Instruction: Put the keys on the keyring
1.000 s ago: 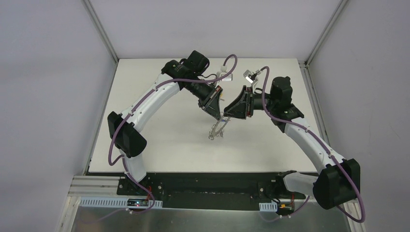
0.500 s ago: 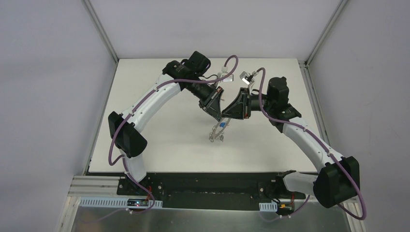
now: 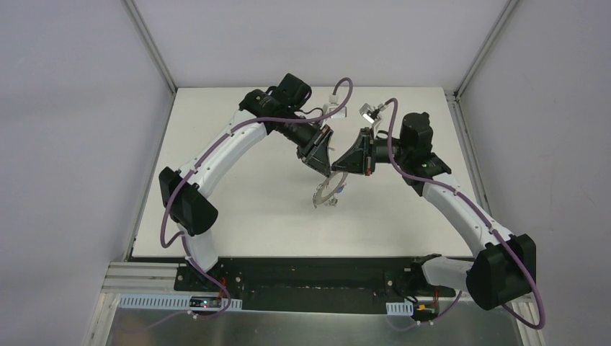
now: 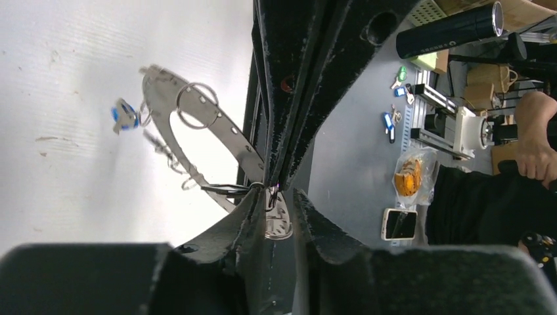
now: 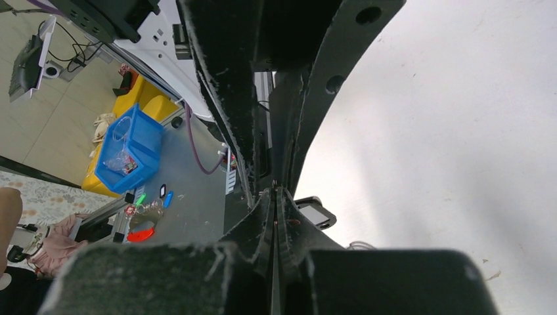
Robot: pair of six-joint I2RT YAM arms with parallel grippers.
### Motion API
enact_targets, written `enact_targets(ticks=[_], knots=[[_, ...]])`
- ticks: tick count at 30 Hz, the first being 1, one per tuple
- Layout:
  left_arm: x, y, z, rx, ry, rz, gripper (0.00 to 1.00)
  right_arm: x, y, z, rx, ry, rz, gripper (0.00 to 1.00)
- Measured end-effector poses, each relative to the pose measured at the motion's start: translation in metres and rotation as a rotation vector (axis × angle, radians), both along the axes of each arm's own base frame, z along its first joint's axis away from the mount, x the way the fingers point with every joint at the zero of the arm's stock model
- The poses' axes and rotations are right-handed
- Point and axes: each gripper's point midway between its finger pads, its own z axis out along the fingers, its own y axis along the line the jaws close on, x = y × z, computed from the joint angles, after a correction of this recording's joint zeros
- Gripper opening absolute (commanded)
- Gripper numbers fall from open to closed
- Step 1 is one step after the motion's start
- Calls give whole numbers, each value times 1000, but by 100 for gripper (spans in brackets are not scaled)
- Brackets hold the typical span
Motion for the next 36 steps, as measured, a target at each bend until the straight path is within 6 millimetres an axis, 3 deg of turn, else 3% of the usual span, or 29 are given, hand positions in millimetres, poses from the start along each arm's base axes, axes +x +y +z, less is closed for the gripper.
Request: enact_targets(ticks=[5, 9, 15, 26, 36], knots=[[1, 5, 12, -62, -84, -30, 33, 1, -2, 10, 7, -7, 4, 0], [-1, 11, 24, -103, -157, -52, 34, -1, -3, 15, 16, -16, 21, 0], [-2, 13, 28, -156, -243, -80, 28, -7, -4, 16, 20, -10, 53, 0], [5, 5, 4, -234, -326, -75, 18, -11, -5, 17, 24, -6, 77, 0], [3, 0, 10, -287, -376, -70, 11, -11, -5, 18, 24, 15, 72, 0]])
